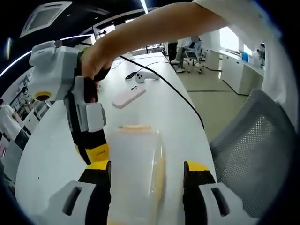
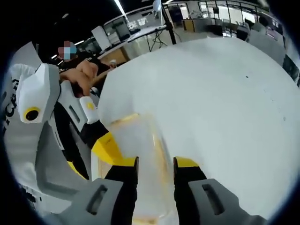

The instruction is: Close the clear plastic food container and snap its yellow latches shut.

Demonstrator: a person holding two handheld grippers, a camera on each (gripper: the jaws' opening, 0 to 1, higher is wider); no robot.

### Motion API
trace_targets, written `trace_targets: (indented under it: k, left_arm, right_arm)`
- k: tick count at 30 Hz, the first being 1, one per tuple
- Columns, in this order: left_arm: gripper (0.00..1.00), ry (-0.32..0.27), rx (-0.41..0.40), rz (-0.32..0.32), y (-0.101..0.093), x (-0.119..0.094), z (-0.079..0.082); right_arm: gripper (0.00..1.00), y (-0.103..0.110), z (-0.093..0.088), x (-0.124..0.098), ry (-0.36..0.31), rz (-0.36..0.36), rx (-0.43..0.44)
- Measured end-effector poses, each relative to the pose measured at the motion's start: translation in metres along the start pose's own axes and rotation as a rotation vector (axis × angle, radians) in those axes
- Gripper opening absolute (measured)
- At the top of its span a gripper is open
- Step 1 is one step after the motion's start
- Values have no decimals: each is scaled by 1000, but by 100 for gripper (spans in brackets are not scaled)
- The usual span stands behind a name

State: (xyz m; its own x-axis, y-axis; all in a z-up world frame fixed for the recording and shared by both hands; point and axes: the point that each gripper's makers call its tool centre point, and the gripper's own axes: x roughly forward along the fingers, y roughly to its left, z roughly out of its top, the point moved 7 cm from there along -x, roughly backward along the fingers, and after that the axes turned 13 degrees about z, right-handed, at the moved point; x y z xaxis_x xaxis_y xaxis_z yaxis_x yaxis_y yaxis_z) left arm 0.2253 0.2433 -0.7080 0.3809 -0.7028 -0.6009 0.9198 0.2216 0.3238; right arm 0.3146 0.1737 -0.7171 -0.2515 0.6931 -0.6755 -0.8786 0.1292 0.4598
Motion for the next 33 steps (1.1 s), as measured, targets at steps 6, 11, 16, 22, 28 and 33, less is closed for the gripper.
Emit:
trace_targets:
  k: [6, 11, 16, 22, 28, 33]
  left_arm:
    - [60, 24, 18, 16, 3, -3, -7]
    - [76, 13, -10, 71, 15, -5, -5]
    - [75, 11, -19, 99, 25, -8, -6]
    - [77, 18, -21, 115, 31, -10, -8]
    - [77, 28, -41, 129, 42, -13, -12]
    - [77, 54, -54, 133, 50, -16, -18]
  right_arm:
    - [37, -3, -4, -6, 5, -27, 6]
    - [56, 8, -4, -1, 0, 16, 2]
    - [53, 12, -1, -3, 0, 2, -31]
    - [53, 17, 2, -7, 6, -11, -67]
    - [58, 22, 1, -15, -9, -23, -86]
    - [63, 26, -6, -21, -9, -34, -92]
